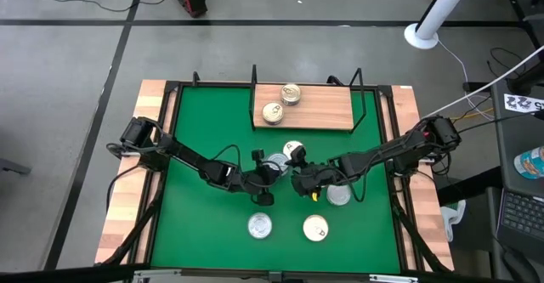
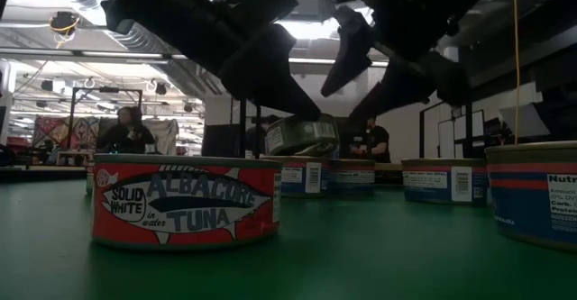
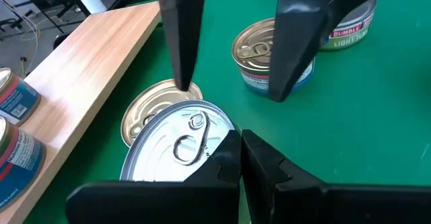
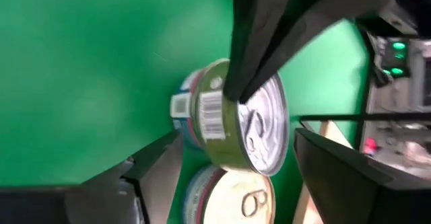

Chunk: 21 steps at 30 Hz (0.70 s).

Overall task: Stack canned seafood by type on shelf
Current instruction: Put the green tuna can on the shelf aligned with the blue tuna can

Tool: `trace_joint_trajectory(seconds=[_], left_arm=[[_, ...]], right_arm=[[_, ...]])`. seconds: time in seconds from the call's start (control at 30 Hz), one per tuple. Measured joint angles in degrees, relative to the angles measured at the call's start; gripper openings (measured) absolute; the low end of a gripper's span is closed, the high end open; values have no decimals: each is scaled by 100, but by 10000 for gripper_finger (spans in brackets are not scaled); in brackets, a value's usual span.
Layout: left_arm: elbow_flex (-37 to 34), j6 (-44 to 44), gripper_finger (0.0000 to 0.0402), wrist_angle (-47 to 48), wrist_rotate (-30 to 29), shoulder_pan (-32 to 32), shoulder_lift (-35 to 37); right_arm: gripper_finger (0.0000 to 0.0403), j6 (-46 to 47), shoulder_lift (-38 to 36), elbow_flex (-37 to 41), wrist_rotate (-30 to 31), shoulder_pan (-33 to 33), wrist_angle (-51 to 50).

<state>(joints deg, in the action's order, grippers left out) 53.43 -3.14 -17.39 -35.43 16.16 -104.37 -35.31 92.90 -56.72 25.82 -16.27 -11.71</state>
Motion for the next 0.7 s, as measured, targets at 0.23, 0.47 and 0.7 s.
trace_joint_trajectory(seconds=[0.23,0.47,0.7], left_arm=[[0,-13,1,0,-1,0,4],[8,-13,1,0,0,-2,6],[9,-15,1,0,1,-4,6]], right_arm=[[280,-40,0,440,354,2,802],[280,-94,0,585,315,2,887],[280,-94,0,587,319,2,982]])
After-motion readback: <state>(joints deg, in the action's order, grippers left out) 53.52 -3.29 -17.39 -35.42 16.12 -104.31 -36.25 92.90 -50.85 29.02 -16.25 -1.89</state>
